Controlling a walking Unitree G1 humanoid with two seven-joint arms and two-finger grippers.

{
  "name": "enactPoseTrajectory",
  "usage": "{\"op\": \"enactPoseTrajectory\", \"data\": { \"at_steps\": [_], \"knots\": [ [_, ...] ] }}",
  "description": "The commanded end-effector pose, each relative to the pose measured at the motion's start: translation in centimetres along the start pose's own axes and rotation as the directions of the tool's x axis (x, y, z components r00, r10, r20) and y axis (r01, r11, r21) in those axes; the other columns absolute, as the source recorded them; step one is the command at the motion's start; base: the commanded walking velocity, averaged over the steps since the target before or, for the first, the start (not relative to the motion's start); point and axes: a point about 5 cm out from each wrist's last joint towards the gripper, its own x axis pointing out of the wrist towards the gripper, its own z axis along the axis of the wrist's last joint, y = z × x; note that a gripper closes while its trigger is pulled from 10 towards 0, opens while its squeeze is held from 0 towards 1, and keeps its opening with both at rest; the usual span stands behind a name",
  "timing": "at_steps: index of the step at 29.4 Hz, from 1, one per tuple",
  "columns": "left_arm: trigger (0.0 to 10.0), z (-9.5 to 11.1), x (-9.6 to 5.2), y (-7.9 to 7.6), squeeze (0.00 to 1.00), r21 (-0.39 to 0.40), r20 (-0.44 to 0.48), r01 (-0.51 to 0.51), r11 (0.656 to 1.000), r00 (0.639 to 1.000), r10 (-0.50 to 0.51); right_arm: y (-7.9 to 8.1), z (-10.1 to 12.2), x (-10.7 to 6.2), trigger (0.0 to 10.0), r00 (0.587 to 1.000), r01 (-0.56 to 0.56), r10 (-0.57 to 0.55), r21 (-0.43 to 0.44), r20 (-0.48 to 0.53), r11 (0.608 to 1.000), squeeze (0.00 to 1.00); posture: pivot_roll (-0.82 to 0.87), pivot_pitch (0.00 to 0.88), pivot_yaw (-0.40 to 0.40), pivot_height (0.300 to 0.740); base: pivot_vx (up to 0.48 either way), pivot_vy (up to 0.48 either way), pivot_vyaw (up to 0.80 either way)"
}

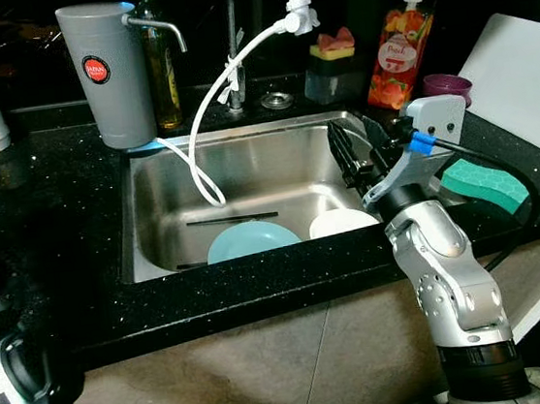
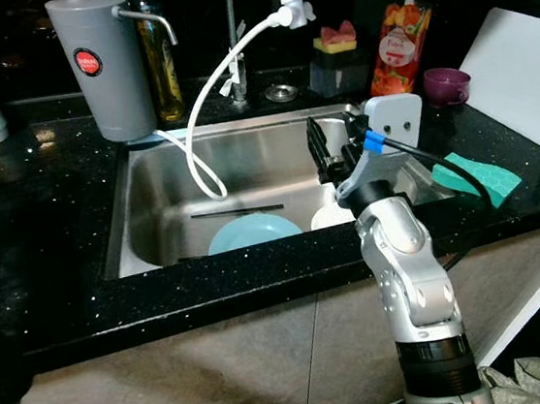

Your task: Kitchen organization

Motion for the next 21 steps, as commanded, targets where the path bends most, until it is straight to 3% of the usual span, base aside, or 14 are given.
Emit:
{"op": "enactPoseTrajectory", "data": {
  "at_steps": [1, 3, 6, 10, 16, 17, 19, 21],
  "knots": [
    [10.0, -0.3, -0.5, -1.6, 0.0, 0.033, -0.032, 0.106, 0.994, 0.994, -0.105, -0.2, 0.0, 0.1, 10.0, 1.0, 0.006, -0.006, -0.004, 0.005, 1.0, 0.0, 0.11, 0.171, -0.057, 0.74, 0.0, 0.0, 0.0],
    [10.0, -0.9, -0.6, -2.1, 0.0, 0.049, -0.062, 0.148, 0.988, 0.987, -0.145, -0.2, 0.0, 0.1, 10.0, 1.0, 0.006, -0.006, -0.004, 0.005, 1.0, 0.0, 0.11, 0.171, -0.057, 0.74, 0.0, 0.0, 0.0],
    [10.0, -3.3, -1.0, -3.8, 0.0, 0.161, -0.158, 0.291, 0.943, 0.951, -0.266, -0.2, 0.1, 0.2, 10.0, 1.0, 0.005, -0.005, -0.006, 0.008, 1.0, 0.0, 0.11, 0.162, -0.056, 0.74, 0.0, 0.0, 0.0],
    [10.0, -5.9, -1.2, -4.8, 0.0, 0.354, -0.233, 0.431, 0.83, 0.9, -0.368, -0.1, 0.3, 0.2, 10.0, 1.0, -0.005, 0.005, -0.005, 0.012, 1.0, 0.0, 0.1, 0.163, -0.056, 0.74, 0.0, 0.0, 0.0],
    [10.0, -7.8, -1.9, -6.0, 0.0, 0.428, -0.317, 0.597, 0.678, 0.802, -0.506, 0.5, 0.1, 0.0, 10.0, 0.998, -0.064, 0.064, 0.035, -0.009, 0.997, 0.0, 0.1, 0.163, -0.056, 0.74, 0.0, 0.0, 0.0],
    [10.0, -8.0, -2.1, -6.4, 0.0, 0.427, -0.324, 0.63, 0.649, 0.776, -0.541, 0.6, 0.0, 0.0, 10.0, 0.997, -0.075, 0.075, 0.04, -0.013, 0.996, 0.0, 0.1, 0.163, -0.056, 0.74, 0.0, 0.0, 0.0],
    [10.0, -8.4, -2.8, -7.3, 0.0, 0.373, -0.351, 0.728, 0.575, 0.684, -0.639, 0.8, 0.1, -0.1, 10.0, 0.994, -0.107, 0.108, 0.044, -0.017, 0.993, 0.0, 0.1, 0.163, -0.056, 0.74, 0.0, 0.0, 0.0],
    [10.0, -8.6, -3.2, -7.9, 0.0, 0.346, -0.362, 0.787, 0.511, 0.614, -0.701, 1.0, 0.2, -0.2, 10.0, 0.988, -0.149, 0.15, 0.043, -0.021, 0.988, 0.0, 0.1, 0.163, -0.056, 0.74, 0.0, 0.0, 0.0]
  ]
}}
